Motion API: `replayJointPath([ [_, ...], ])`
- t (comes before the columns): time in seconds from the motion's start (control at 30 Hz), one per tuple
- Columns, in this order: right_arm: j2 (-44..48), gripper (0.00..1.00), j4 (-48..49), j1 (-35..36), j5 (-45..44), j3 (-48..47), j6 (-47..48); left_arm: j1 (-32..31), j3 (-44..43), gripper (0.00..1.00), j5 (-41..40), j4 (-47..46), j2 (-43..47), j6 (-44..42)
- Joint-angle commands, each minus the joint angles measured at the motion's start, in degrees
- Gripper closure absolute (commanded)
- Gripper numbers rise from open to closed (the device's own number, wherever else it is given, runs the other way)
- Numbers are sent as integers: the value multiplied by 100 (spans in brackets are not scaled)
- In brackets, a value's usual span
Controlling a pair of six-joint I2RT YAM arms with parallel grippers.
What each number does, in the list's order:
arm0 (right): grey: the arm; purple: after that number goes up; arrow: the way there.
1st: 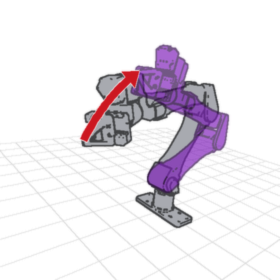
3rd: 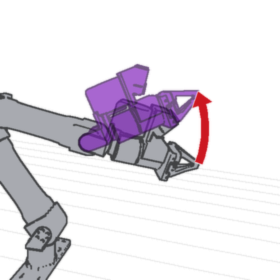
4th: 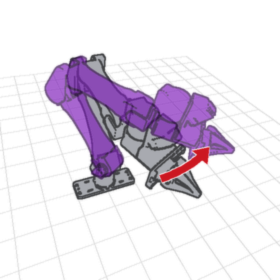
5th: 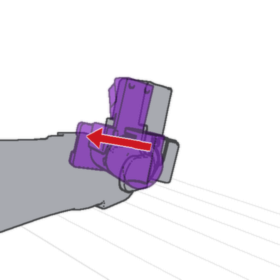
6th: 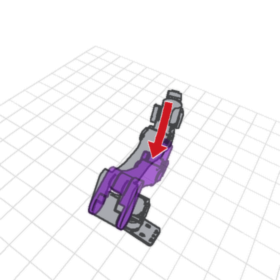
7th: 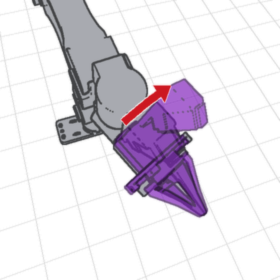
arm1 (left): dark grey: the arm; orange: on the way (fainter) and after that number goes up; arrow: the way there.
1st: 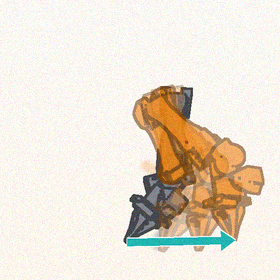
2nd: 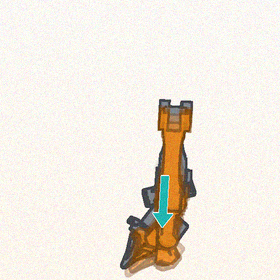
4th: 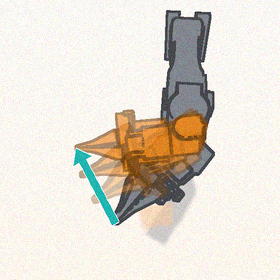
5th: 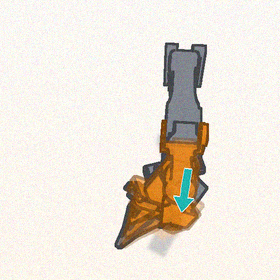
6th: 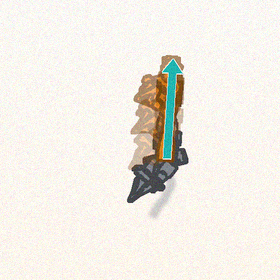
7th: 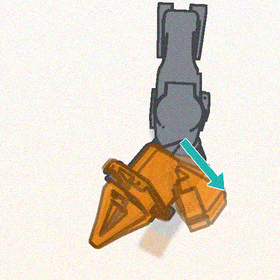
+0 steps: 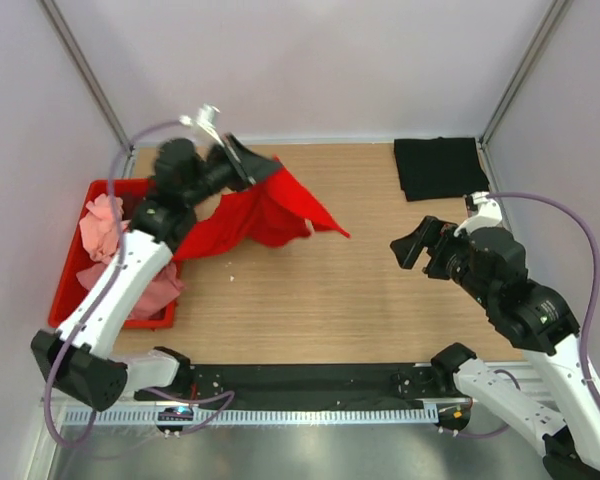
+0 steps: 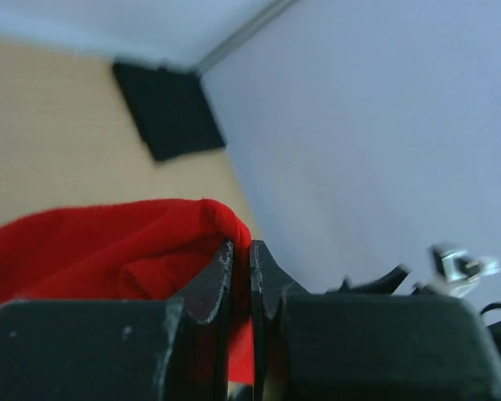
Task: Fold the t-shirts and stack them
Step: Move the tshirt to the center of the board
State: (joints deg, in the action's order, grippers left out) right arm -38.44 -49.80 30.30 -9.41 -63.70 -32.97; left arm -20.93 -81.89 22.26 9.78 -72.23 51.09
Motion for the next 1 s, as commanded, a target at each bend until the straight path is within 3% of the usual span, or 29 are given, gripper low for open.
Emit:
replayJointPath([
  [0.0,-155,0,93,28,-228,208,-52,-996,1558,100,357,-634,-89,226],
  [0.03,-234,0,119,28,-219,270,-104,-1236,2092,100,367,-792,-194,269],
  [0.17,-558,1,356,19,-88,542,-288,-2361,2641,100,472,-1284,-1072,401],
  [0.23,-708,1,410,19,35,675,-376,-2898,2713,100,568,-1969,-1310,568],
  [0.37,-920,2,357,28,185,710,-508,-3417,2248,100,568,-2269,-1873,507],
  [0.57,-298,2,-38,28,-262,482,-798,-3489,1089,100,490,-2630,-2699,639],
  [0.7,432,3,-39,19,-464,219,-939,-3471,-483,100,787,-2343,-3463,630],
  [0.73,616,2,-21,19,-509,174,-931,-3471,-1208,100,832,-2201,-3595,587],
  [0.83,723,2,-56,28,-729,69,-878,-3427,-2013,100,859,-1629,-4009,358],
  [0.9,653,2,-143,19,-755,7,-816,-3322,-1963,97,728,-1332,-3949,192],
  [0.97,496,2,-257,28,-720,16,-772,-3208,-1561,87,350,-1032,-3826,68],
])
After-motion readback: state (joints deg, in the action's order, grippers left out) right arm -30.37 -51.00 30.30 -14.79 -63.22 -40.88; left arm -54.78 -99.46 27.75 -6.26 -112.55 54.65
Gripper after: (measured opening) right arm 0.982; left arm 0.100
